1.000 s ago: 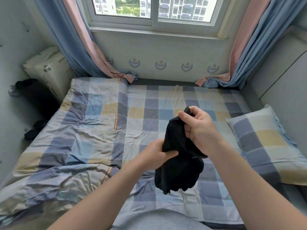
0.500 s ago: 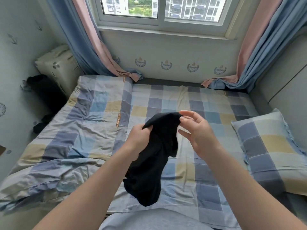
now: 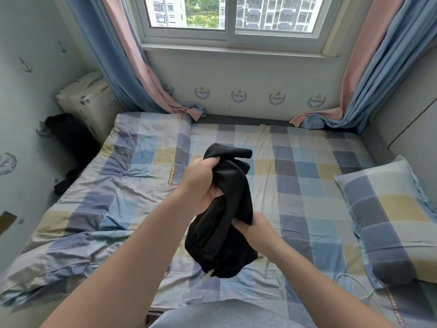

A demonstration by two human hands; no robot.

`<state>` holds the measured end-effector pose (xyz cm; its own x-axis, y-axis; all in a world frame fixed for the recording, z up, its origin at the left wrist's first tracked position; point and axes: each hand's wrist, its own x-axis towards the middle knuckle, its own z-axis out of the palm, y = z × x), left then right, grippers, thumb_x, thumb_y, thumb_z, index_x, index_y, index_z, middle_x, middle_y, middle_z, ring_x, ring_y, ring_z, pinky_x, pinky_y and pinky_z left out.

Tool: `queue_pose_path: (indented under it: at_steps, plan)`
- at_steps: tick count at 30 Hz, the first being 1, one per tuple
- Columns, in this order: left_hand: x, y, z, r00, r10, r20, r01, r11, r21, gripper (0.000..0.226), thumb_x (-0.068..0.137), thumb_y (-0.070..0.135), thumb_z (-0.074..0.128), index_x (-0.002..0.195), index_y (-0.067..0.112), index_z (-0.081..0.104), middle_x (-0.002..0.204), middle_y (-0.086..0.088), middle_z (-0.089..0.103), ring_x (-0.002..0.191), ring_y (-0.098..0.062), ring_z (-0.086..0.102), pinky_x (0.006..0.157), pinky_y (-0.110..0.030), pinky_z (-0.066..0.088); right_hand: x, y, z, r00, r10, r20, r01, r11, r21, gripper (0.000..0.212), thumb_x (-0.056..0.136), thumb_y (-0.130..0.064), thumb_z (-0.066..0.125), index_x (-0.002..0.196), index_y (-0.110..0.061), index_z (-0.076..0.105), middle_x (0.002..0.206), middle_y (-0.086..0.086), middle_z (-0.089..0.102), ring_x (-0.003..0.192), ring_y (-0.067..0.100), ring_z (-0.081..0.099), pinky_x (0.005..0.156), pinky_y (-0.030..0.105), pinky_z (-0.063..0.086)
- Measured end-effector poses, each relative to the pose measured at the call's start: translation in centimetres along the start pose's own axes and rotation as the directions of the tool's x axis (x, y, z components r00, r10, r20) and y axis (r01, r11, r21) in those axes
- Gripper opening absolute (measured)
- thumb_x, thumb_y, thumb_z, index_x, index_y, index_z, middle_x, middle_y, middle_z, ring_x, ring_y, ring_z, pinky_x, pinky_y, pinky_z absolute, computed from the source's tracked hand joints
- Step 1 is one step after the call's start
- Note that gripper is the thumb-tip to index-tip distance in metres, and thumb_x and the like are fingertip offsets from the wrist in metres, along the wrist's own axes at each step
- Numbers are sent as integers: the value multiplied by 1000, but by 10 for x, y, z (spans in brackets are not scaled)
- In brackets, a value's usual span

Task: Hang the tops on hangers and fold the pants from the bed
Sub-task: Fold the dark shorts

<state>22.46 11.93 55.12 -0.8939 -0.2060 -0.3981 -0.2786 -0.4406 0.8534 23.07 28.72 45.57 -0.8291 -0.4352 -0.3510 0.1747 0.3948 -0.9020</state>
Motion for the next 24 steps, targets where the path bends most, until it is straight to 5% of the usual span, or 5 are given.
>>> queue_pose_path:
  at_steps: [4,9,16,21,24]
  plan:
    - [8,-7,-8,1000,19,10,-18,999,-47,28,105,28,49,120,7,62,104,-9,75,97,-26,73,71,-37,59,4,0,-20,998,6,-69,-4,999,32,23,99,-30,61,81,-38,73,82,-12,76,76,4,71,68,22,50]
    - [11,-36,-22,993,-15,118,-23,949,313,35,98,46,58,123,22,66,116,4,73,105,-16,69,85,-31,53,10,-11,-39,982,-36,-184,75,975,210,16,99,-26,63,97,-15,75,93,3,78,91,21,74,84,43,58]
    - [1,-77,-30,936,-131,328,-81,824,560,44,85,37,77,125,39,59,113,21,70,104,2,67,78,-13,54,13,-43,-62,949,-45,-312,183,886,426,16,98,-23,64,106,-13,73,102,5,77,99,22,73,83,39,58]
    - [13,-81,-38,993,-42,113,-35,799,600,9,95,28,68,98,37,67,96,15,73,92,-5,69,68,-15,51,14,-43,-66,940,-22,-340,182,876,446,14,99,-26,62,105,-19,73,103,0,77,100,19,73,84,38,59]
    - [19,-75,-44,998,-45,-48,63,858,510,10,98,30,63,94,26,71,93,3,76,91,-17,72,72,-27,56,16,-34,-68,925,4,-380,168,893,417,14,102,-20,57,106,-21,70,106,2,76,102,20,72,87,38,59]
